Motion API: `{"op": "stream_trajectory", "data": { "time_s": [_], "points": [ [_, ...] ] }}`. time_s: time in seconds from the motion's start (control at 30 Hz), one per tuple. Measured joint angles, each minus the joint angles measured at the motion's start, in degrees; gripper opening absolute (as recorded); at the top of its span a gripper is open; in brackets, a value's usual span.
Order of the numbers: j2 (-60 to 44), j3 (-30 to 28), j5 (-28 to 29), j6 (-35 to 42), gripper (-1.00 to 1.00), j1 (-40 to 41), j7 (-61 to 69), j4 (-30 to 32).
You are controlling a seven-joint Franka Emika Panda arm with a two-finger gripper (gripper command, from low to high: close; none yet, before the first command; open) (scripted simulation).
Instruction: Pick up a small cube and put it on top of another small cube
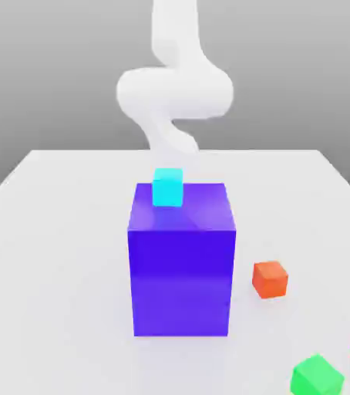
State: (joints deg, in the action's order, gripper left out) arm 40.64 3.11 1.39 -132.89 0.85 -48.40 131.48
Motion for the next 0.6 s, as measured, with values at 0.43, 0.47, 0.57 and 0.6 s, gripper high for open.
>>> {"op": "stream_trajectory", "data": {
  "time_s": [0.43,0.47,0.57,0.6],
  "points": [
    [-27.2,15.2,10.6,-5.8,0.00,2.2,-15.8,-1.6],
    [-29.3,16.0,11.6,-6.2,0.00,2.0,-17.2,-1.7],
    [-35.6,18.1,14.7,-7.5,0.00,0.8,-21.2,-2.1],
    [-37.8,18.6,15.6,-7.9,0.00,0.2,-22.5,-2.2]
  ]
}}
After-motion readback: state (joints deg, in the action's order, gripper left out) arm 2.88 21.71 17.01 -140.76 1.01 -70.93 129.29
